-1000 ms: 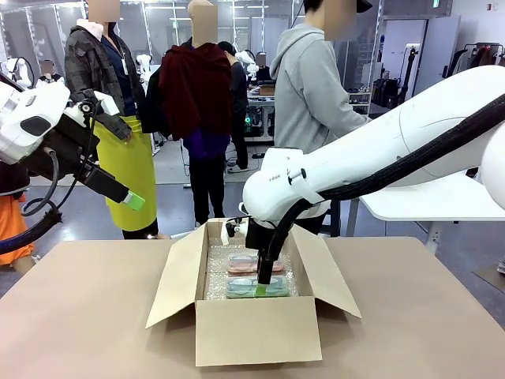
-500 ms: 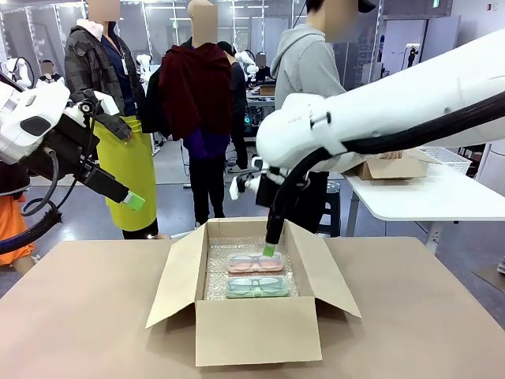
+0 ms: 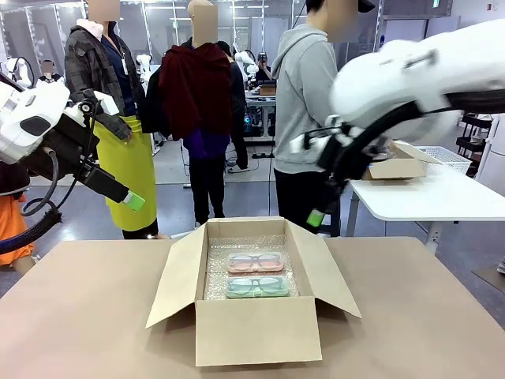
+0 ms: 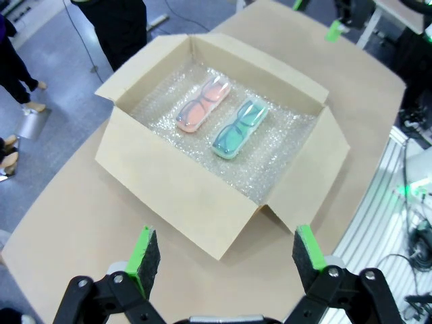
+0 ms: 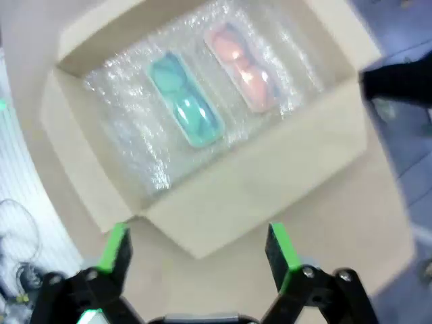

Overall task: Pack the glasses set securely to prepare it for shipping.
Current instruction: Position the Package Box on the left side of the table.

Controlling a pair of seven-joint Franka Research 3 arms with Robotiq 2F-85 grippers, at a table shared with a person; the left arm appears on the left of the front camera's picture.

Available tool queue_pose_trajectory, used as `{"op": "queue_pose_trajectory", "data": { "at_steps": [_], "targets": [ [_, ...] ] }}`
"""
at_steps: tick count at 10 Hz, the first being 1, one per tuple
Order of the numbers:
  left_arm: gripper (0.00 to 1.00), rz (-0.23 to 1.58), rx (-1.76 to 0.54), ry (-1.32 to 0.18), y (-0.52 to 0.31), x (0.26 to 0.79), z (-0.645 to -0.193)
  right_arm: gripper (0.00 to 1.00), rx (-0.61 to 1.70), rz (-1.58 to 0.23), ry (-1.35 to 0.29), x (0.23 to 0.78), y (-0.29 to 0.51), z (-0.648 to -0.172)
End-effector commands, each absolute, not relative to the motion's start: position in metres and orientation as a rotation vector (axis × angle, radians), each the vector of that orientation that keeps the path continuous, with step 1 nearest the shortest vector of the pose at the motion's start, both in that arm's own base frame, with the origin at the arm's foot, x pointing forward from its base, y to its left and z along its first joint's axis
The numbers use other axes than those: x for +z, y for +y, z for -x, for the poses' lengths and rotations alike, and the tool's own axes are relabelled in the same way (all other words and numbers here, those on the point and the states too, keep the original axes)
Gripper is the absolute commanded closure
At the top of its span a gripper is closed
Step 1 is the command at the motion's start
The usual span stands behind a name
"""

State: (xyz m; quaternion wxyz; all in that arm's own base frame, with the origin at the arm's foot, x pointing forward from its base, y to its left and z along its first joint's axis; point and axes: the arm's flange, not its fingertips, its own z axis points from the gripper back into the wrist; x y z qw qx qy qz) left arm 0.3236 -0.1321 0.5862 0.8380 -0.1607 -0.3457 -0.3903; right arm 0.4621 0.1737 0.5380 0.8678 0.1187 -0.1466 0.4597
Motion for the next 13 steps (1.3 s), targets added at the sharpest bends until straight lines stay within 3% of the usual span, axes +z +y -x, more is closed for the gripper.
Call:
{"op": "queue_pose_trajectory", "data": {
  "at_steps": [1, 6, 13],
  "targets": [
    [0.0, 0.353, -0.827, -0.733, -0.131, 0.587, -0.323, 0.0, 0.71, -0.235, -0.392, 0.551, 0.143, -0.406],
    [0.0, 0.353, -0.827, -0.733, -0.131, 0.587, -0.323, 0.0, 0.456, -0.156, -0.44, 0.581, 0.048, -0.352],
    [0.0, 0.353, -0.827, -0.733, -0.131, 0.587, -0.323, 0.0, 0.465, -0.149, -0.455, 0.585, 0.03, -0.353]
  ]
}}
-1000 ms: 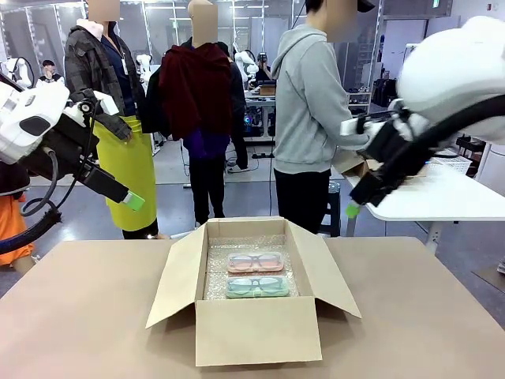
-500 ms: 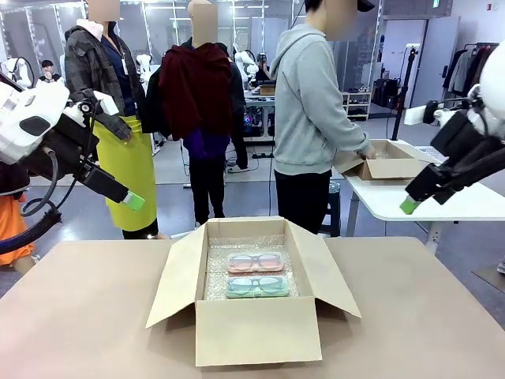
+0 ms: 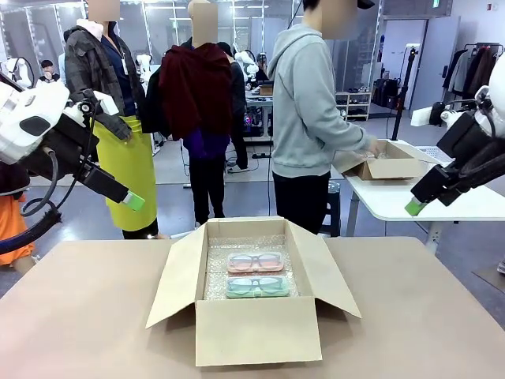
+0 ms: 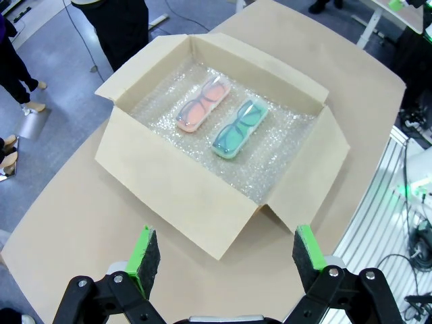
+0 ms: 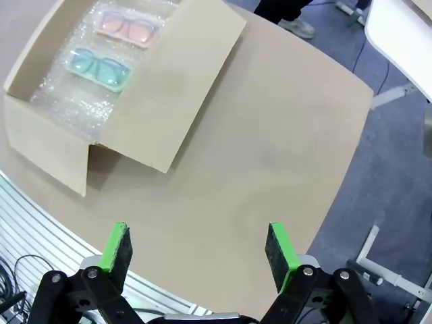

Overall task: Pack the glasses set securely to prepare it for shipping.
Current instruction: Position the Package Box on the left side of the table.

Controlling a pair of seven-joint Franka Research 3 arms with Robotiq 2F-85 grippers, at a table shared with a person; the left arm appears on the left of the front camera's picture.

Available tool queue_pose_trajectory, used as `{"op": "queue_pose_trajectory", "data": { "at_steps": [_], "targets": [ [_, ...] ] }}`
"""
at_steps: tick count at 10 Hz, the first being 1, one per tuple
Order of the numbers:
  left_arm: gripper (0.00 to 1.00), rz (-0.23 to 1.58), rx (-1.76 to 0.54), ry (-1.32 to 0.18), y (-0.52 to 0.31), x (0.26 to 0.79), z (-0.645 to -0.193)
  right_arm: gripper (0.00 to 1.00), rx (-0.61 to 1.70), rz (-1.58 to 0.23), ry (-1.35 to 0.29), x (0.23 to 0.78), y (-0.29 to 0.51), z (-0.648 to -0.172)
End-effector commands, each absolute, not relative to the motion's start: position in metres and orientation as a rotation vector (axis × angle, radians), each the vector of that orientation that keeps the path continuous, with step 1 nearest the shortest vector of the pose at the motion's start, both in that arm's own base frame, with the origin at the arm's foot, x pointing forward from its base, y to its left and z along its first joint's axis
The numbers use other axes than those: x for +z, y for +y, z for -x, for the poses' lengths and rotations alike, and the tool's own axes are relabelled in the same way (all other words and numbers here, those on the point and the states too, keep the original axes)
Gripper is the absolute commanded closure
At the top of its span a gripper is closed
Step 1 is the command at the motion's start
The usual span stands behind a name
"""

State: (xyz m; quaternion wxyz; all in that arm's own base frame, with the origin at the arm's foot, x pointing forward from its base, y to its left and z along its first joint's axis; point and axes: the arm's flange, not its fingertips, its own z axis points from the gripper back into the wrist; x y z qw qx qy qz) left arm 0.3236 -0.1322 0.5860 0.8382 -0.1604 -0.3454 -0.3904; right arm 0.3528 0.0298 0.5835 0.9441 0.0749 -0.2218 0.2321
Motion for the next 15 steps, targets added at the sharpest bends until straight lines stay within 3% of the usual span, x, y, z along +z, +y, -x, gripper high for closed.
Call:
{"op": "queue_pose_trajectory", "data": {
  "at_steps": [1, 5, 8, 10, 11, 15],
  "targets": [
    [0.0, 0.353, -0.827, -0.733, -0.131, 0.587, -0.323, 0.0, 0.465, -0.149, -0.455, 0.585, 0.03, -0.353],
    [0.0, 0.38, -0.74, -0.681, -0.113, 0.587, -0.341, 0.0, 0.465, -0.149, -0.455, 0.585, 0.03, -0.353],
    [0.0, 0.717, -0.52, -0.531, -0.053, 0.561, -0.374, 0.0, 0.465, -0.149, -0.455, 0.585, 0.03, -0.353],
    [0.0, 0.779, -0.354, -0.519, -0.012, 0.514, -0.388, 0.0, 0.465, -0.149, -0.455, 0.585, 0.03, -0.353],
    [0.0, 0.909, -0.28, -0.455, -0.002, 0.485, -0.399, 0.0, 0.465, -0.149, -0.455, 0.585, 0.03, -0.353],
    [0.0, 1.081, -0.089, -0.326, -0.008, 0.37, -0.44, 0.0, 0.465, -0.149, -0.455, 0.585, 0.03, -0.353]
  ]
}}
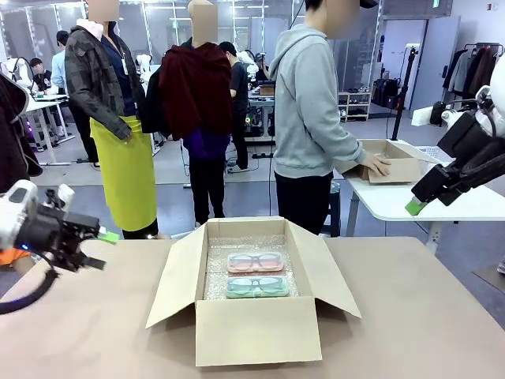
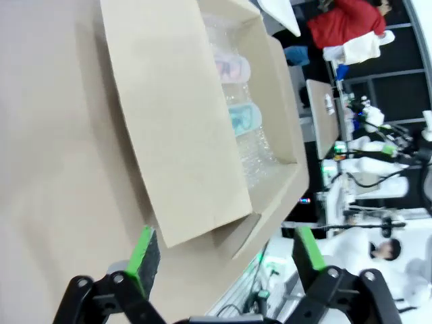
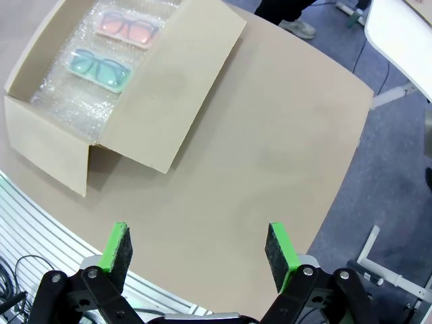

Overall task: Pack the glasses set securely to prepare it for shipping.
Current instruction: Position the Package Box on the left side of the table.

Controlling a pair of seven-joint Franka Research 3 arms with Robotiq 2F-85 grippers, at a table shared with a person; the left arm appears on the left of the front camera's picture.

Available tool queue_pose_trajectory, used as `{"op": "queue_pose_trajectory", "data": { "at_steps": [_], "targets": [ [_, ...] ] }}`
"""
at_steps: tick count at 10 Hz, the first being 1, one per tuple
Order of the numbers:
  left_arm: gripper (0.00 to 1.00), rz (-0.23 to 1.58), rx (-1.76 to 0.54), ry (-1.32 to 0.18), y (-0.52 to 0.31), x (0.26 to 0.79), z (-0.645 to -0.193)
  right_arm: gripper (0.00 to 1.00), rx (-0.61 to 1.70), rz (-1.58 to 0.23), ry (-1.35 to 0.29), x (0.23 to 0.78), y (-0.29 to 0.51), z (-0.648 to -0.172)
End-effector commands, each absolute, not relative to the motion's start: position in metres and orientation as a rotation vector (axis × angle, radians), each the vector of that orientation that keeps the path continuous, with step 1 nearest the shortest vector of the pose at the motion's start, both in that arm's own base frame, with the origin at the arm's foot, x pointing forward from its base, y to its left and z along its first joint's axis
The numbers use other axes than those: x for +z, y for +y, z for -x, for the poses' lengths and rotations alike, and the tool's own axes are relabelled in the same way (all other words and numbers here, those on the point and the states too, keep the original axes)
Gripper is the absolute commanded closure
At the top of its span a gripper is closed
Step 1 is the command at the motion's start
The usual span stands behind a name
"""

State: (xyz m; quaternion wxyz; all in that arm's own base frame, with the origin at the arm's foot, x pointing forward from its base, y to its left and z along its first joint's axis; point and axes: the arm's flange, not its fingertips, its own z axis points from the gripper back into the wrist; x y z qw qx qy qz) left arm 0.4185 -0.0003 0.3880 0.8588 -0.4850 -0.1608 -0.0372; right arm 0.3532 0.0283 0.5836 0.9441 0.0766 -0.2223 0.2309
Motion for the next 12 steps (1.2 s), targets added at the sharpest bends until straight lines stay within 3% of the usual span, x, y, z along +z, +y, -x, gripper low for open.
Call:
{"op": "queue_pose_trajectory", "data": {
  "at_steps": [1, 3, 9, 12],
  "targets": [
    [0.0, 1.095, -0.088, -0.344, -0.012, 0.35, -0.444, 0.0, 0.465, -0.149, -0.455, 0.585, 0.03, -0.353],
    [0.0, 1.129, -0.053, -0.328, -0.022, 0.323, -0.45, 0.0, 0.465, -0.149, -0.455, 0.585, 0.03, -0.353],
    [0.0, 1.106, -0.032, -0.306, -0.027, 0.316, -0.445, 0.0, 0.465, -0.149, -0.455, 0.585, 0.03, -0.353],
    [0.0, 1.182, -0.08, -0.34, -0.036, 0.307, -0.469, 0.0, 0.465, -0.149, -0.455, 0.585, 0.03, -0.353]
  ]
}}
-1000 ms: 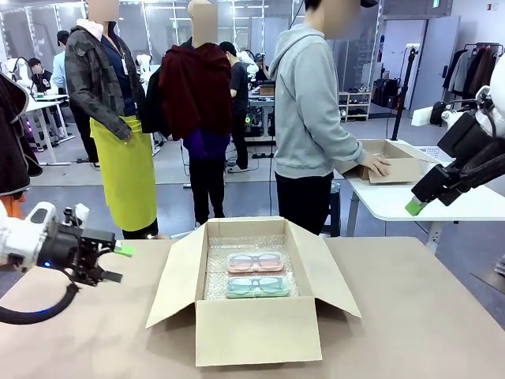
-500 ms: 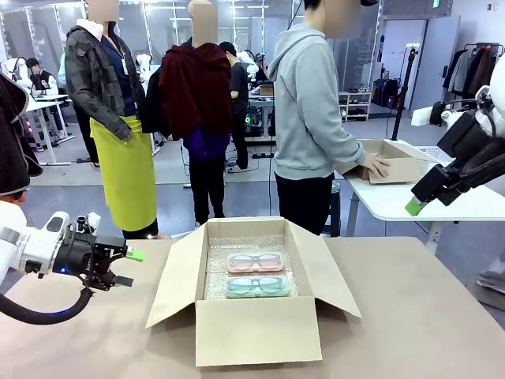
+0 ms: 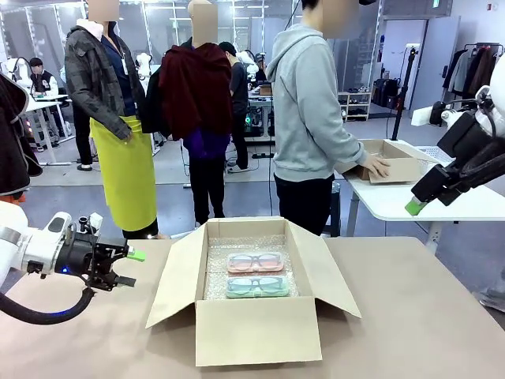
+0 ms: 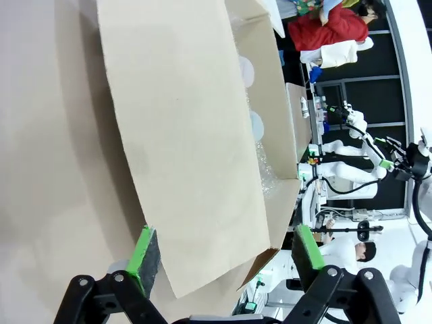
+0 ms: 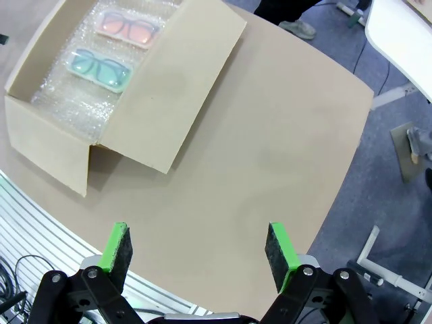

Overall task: Pack the glasses set securely to prepare it for shipping.
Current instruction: Position the Package Box on the left side of the table.

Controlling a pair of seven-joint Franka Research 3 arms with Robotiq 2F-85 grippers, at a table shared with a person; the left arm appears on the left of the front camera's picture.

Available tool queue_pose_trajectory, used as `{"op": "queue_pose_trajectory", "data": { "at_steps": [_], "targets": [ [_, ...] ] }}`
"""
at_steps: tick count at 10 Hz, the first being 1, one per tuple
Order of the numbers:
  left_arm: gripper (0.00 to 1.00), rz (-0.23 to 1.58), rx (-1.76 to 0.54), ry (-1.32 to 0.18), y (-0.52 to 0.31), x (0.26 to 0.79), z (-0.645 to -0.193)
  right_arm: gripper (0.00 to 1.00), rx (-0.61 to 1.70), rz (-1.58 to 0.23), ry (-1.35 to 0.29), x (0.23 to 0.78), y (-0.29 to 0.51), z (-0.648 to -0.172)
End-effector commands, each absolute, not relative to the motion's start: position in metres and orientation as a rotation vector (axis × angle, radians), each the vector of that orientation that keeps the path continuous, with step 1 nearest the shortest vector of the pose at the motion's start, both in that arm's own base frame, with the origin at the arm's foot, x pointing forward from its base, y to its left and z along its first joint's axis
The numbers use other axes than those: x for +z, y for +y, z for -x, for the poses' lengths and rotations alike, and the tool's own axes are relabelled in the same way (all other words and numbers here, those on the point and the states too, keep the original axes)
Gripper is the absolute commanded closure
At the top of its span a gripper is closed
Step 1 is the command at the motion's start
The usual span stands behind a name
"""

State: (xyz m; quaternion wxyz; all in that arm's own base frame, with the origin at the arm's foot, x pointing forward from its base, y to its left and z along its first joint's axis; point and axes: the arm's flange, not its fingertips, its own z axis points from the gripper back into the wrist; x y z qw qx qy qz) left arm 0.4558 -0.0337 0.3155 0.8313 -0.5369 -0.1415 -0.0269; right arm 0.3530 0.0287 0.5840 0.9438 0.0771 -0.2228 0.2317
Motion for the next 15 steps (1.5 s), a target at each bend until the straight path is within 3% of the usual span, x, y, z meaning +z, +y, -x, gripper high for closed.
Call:
{"op": "queue_pose_trajectory", "data": {
  "at_steps": [1, 15],
  "targets": [
    [0.0, 1.16, -0.054, -0.367, -0.038, 0.302, -0.475, 0.0, 0.465, -0.149, -0.455, 0.585, 0.03, -0.353],
    [0.0, 1.297, 0.053, -0.312, -0.061, 0.235, -0.508, 0.0, 0.465, -0.149, -0.455, 0.585, 0.03, -0.353]
  ]
}}
